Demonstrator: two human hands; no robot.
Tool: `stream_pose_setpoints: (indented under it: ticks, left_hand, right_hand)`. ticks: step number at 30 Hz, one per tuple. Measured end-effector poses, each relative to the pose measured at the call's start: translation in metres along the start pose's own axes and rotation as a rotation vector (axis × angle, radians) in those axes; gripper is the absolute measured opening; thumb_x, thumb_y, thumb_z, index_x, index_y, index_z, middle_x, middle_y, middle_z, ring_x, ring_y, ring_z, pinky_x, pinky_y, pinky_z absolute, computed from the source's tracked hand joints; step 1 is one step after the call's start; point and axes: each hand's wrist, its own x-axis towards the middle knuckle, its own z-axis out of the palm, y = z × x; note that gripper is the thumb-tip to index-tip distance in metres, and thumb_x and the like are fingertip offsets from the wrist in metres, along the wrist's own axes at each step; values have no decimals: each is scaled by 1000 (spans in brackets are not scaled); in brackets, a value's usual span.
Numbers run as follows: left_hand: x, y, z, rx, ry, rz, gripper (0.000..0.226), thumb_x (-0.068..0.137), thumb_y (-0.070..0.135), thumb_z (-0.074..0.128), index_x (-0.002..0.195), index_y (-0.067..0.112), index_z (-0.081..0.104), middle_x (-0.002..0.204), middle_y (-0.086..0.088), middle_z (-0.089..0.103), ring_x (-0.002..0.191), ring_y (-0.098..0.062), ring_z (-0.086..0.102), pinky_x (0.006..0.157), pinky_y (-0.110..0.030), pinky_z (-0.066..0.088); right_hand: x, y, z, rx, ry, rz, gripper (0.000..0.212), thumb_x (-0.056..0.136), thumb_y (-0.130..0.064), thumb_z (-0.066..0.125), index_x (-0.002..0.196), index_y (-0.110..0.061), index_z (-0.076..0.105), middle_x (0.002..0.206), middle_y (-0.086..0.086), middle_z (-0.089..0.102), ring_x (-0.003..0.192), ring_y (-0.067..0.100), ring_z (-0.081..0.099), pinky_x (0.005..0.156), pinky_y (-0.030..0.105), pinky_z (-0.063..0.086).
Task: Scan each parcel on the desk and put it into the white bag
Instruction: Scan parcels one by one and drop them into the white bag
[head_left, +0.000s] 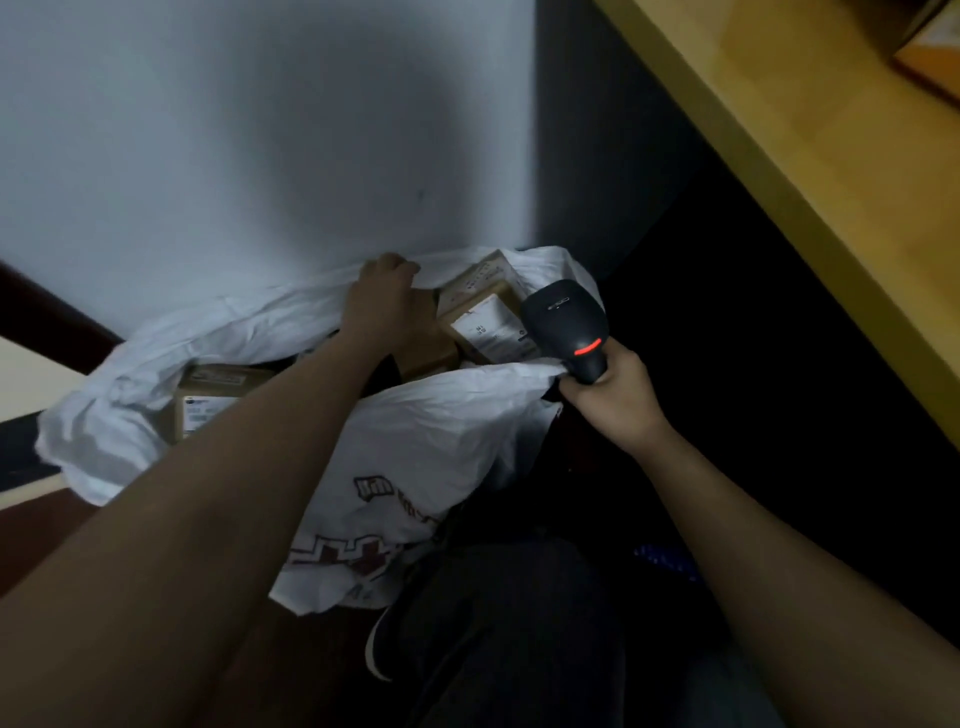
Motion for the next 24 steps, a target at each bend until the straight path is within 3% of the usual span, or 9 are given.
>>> stream_pose_setpoints:
  ticks: [4,8,12,18,21,24]
  left_hand:
    - [21,-5,14,215,41,109,62,78,29,35,128,-2,55,137,-21,48,123,-40,43,91,-48,42]
    - [43,-14,29,392,21,187,43,86,19,60,125,1,55,132,-19,51,118,-39,47,87,-47,42]
    - [57,-12,30,417,3,161,41,88,20,61,125,4,54,124,-17,57,113,-36,50,85,-42,42]
    - [67,-13,31,444,-24,119,20,93,9,55,110,4,64,108,-17,61,105,-33,54,77,-39,45]
    - [66,-11,27,444,16,125,19,91,7,53,105,4,66,100,-16,63,101,-33,54,75,-38,45]
    - [61,-6,22,378,64,122,22,93,7,50,105,2,67,98,-18,63,94,-35,56,75,-37,45]
  right_hand:
    - [11,7,4,-7,26,3,22,75,-4,75,81,-19,59,70,1,61,68,11,55,59,13,41]
    - [20,8,9,-14,36,3,29,73,-6,77,70,-26,56,66,-4,61,67,11,58,60,16,44]
    - [24,7,12,11,32,2,30,72,-6,77,68,-27,57,70,5,67,68,12,60,63,26,49]
    - [22,8,8,175,6,37,28,76,2,75,75,-24,63,72,-5,66,68,1,59,67,15,47]
    - [17,4,9,287,79,90,19,78,-6,78,80,-21,66,75,-6,69,74,7,66,73,21,52]
    - [14,0,13,220,152,111,21,71,-18,86,84,-18,69,75,-7,71,72,5,67,70,20,52]
